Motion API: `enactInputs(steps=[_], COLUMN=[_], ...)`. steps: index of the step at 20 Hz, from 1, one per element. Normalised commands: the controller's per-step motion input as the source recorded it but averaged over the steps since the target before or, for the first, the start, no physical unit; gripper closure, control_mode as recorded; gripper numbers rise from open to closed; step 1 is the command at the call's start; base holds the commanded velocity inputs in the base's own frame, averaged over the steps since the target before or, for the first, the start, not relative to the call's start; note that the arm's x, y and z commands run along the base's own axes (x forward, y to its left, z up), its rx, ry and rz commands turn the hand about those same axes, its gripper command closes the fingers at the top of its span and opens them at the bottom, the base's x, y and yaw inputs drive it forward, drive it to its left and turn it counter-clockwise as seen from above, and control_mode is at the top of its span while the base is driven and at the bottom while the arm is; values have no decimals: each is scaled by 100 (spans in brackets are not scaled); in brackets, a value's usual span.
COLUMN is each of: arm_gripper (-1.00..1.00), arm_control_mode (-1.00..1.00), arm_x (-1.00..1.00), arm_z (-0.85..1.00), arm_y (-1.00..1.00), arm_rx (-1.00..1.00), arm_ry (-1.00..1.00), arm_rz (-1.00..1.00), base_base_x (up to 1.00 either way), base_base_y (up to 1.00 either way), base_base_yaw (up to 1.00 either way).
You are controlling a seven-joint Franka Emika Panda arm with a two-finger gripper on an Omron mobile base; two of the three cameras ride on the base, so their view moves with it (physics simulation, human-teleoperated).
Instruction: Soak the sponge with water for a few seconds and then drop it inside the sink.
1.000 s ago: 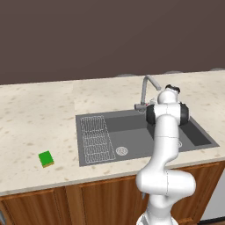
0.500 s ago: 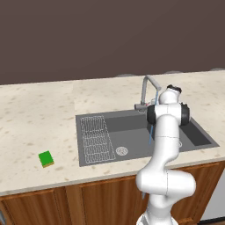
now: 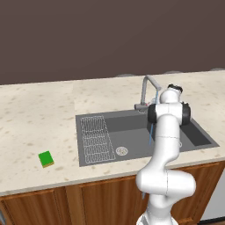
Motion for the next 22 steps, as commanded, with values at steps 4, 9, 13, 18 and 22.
enactInputs(steps=[4, 9, 13, 18, 22], arm_gripper=[-100, -100, -100, -100, -100], arm_control_mode=[-100, -100, -100, -100, -100], arm_x=[-41, -51, -51, -40, -26], arm_z=[18, 20, 25, 38, 49], arm_y=[0, 0, 0, 0, 0], arm_rx=[0, 0, 0, 0, 0], arm_ry=[0, 0, 0, 0, -2], arm_rz=[0, 0, 0, 0, 0], base_base_x=[0, 0, 0, 0, 0], base_base_y=[0, 0, 0, 0, 0], base_base_yaw=[0, 0, 0, 0, 0])
